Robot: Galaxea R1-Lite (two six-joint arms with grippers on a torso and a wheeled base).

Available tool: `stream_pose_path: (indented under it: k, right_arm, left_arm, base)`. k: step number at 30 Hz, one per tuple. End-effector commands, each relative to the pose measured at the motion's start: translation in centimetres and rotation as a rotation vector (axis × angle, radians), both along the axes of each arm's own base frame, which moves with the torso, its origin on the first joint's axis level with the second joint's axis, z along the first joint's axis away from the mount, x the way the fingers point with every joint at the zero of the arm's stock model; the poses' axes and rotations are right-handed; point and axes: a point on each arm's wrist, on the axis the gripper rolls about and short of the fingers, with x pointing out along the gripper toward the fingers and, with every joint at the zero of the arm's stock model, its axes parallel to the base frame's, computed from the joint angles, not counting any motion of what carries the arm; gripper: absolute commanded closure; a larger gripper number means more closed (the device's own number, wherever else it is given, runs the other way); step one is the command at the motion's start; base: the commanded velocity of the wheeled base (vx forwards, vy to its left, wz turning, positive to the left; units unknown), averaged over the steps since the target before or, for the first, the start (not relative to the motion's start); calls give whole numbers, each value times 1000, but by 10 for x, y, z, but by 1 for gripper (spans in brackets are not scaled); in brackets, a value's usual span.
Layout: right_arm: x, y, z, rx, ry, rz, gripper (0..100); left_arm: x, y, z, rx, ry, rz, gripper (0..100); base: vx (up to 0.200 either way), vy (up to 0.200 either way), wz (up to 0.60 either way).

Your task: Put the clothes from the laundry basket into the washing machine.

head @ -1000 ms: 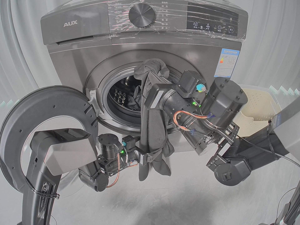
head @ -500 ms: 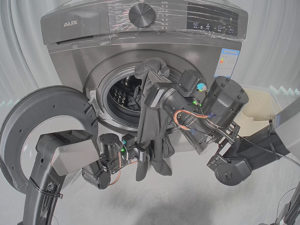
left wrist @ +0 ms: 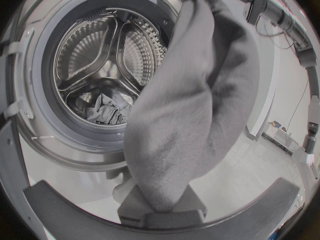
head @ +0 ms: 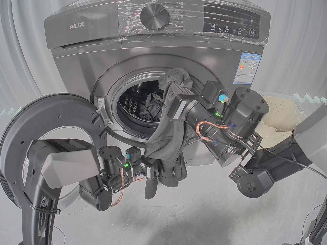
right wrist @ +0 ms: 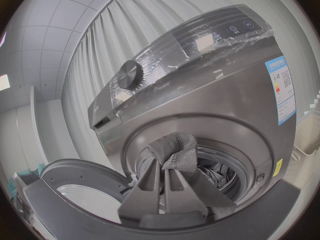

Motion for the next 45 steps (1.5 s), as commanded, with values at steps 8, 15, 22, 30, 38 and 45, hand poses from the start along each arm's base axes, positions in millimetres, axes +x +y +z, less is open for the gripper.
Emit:
stream_pose_path:
  k: [8, 15, 22, 30, 38, 45]
  right_arm:
    - [22, -31, -50, -108, 91, -68, 100]
    - [36, -50, -62, -111, 114, -128, 100]
    - [22, -55, -81, -178, 172, -100, 0]
    - [-23, -60, -134, -383, 337, 9, 0]
    - [-38, -54, -146, -422, 356, 95, 0]
    - [-54, -55, -154, -471, 371, 176, 0]
  left_arm:
    - [-79, 38, 87, -24, -62, -59, 100]
    - [-106, 46, 91, -3, -43, -142, 100]
    - [-107, 40, 88, 12, -47, -168, 100]
    - [-101, 44, 89, -3, -44, -159, 100]
    - [-95, 45, 83, 0, -27, -142, 100]
    - [-86, 49, 78, 3, -21, -113, 100]
  base:
    - [0, 0, 0]
    - [0, 0, 0]
    - [0, 0, 0]
    - [0, 0, 0]
    - [0, 0, 0]
    - [0, 0, 0]
